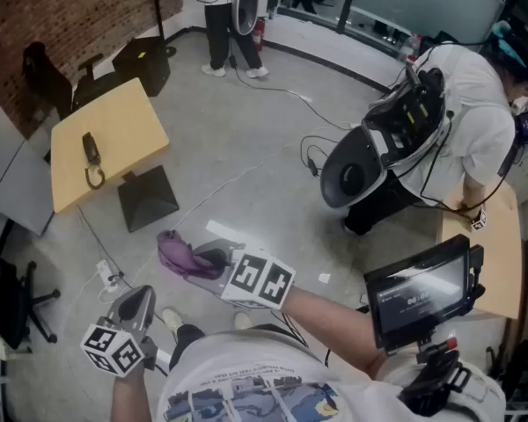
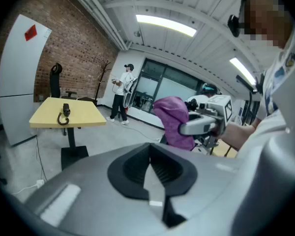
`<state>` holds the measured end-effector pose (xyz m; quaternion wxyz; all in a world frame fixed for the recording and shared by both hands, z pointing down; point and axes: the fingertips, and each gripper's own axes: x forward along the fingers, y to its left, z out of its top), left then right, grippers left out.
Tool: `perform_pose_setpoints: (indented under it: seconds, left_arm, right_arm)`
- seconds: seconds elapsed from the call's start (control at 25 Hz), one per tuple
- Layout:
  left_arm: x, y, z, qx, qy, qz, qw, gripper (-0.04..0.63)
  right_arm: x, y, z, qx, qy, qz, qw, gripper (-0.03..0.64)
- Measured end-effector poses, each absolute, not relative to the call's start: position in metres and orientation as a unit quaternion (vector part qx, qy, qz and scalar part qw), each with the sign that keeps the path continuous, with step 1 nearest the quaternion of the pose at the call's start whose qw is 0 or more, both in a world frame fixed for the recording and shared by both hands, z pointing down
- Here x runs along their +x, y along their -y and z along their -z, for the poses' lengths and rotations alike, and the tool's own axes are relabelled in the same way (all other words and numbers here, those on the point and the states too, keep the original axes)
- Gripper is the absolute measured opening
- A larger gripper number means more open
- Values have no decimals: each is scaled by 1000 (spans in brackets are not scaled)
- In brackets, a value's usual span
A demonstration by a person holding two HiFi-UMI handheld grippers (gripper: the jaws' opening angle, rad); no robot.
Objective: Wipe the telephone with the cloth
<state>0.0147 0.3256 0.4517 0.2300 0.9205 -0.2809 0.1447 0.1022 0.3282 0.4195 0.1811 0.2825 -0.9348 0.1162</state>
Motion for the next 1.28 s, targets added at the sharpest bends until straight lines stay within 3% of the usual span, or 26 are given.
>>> perform_pose_setpoints:
  seconds: [0.36,0.68,1.28]
  left_arm:
    - [9,-314,-450,918,289,-145,228,4]
    - [53,-323,-447,921,290,-158,206,5]
    - [3,-254,-454,894,353,-158,224,42]
  right_arm:
    - [99,-326,-412,275,938,-108,181,112]
    - [144,-353,-417,278,937,-116,178,114]
    - [141,-276,-418,281,933,-145,173,114]
